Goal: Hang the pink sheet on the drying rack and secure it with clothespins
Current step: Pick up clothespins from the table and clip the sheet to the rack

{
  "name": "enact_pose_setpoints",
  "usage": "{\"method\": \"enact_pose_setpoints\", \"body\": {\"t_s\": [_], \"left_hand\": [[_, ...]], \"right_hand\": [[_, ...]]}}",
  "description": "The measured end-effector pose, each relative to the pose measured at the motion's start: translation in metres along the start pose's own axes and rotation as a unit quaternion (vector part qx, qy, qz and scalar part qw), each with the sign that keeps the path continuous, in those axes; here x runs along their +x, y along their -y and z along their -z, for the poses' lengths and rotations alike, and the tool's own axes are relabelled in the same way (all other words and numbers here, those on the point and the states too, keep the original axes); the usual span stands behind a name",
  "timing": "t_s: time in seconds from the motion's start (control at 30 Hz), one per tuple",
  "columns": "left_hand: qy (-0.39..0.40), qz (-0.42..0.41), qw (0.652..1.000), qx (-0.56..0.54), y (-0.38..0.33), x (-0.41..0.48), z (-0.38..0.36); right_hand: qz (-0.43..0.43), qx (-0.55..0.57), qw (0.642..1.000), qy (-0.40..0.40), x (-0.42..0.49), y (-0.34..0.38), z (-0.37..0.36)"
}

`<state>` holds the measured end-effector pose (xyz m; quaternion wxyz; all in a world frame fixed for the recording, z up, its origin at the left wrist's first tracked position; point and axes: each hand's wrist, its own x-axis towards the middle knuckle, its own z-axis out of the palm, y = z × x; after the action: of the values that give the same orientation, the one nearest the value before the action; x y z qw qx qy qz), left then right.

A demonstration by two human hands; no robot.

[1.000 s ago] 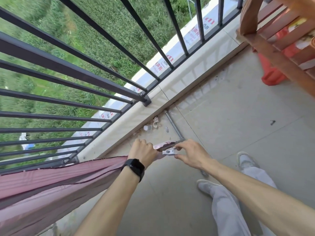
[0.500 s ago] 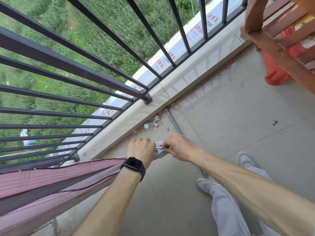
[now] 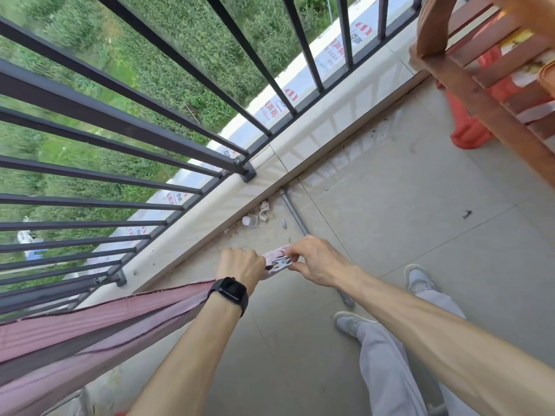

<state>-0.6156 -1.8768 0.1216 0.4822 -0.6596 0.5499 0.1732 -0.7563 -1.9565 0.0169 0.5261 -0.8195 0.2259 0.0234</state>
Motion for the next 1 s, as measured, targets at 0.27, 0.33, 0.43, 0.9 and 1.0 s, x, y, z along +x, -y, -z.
{"method": "enact_pose_setpoints", "body": {"t_s": [0.27, 0.33, 0.43, 0.9, 1.0], "left_hand": [[-0.022, -0.092, 0.994, 0.061, 0.011, -0.003, 0.009], [-0.025, -0.123, 0.989, 0.084, 0.012, -0.003, 0.017], [0.002, -0.127, 0.99, 0.068, 0.011, -0.001, 0.016], [-0.037, -0.081, 0.996, 0.021, 0.014, 0.003, 0.006], [-0.062, -0.07, 0.995, 0.024, 0.016, 0.005, 0.006]], "right_hand": [[-0.001, 0.02, 1.0, -0.019, 0.003, -0.001, -0.008], [-0.005, 0.027, 1.0, -0.008, 0.003, -0.001, -0.009], [0.012, 0.033, 0.999, 0.013, 0.007, 0.005, -0.008], [-0.022, 0.042, 0.999, -0.013, 0.011, -0.007, 0.011], [0.005, 0.041, 0.999, 0.025, 0.008, -0.006, 0.011]]}}
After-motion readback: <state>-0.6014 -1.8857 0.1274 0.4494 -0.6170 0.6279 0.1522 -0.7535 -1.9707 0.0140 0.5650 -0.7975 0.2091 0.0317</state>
